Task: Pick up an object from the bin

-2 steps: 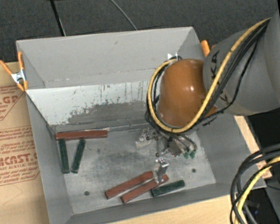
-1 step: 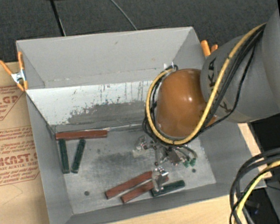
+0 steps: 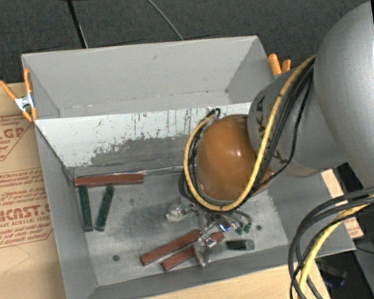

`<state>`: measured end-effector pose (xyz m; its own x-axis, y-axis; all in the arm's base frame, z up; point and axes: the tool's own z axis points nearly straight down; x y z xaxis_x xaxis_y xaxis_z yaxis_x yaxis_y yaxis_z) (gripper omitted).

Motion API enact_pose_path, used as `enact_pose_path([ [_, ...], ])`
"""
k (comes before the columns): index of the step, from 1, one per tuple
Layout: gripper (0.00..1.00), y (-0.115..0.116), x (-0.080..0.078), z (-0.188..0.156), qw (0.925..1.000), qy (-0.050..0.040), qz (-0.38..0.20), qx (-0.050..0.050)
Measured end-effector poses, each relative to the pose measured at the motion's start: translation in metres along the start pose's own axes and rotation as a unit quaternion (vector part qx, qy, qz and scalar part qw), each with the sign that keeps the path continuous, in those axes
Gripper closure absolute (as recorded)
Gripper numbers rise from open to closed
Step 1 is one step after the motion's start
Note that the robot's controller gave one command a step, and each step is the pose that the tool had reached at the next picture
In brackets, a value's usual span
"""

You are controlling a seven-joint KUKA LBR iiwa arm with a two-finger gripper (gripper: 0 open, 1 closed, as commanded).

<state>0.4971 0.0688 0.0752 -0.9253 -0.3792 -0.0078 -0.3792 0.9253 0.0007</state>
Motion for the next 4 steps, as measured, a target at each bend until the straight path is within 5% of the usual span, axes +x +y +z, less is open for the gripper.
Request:
enact_pose_path([
  [1, 1.00, 0.013, -0.003, -0.001, 0.9989, -0.0087, -0.046, 0.004],
  [3, 1.00, 0.013, -0.003, -0.004, 0.9989, -0.0063, -0.046, 0.004],
  [4, 1.00, 0.015, 0.001, -0.013, 0.9989, 0.0035, -0.047, 0.000],
])
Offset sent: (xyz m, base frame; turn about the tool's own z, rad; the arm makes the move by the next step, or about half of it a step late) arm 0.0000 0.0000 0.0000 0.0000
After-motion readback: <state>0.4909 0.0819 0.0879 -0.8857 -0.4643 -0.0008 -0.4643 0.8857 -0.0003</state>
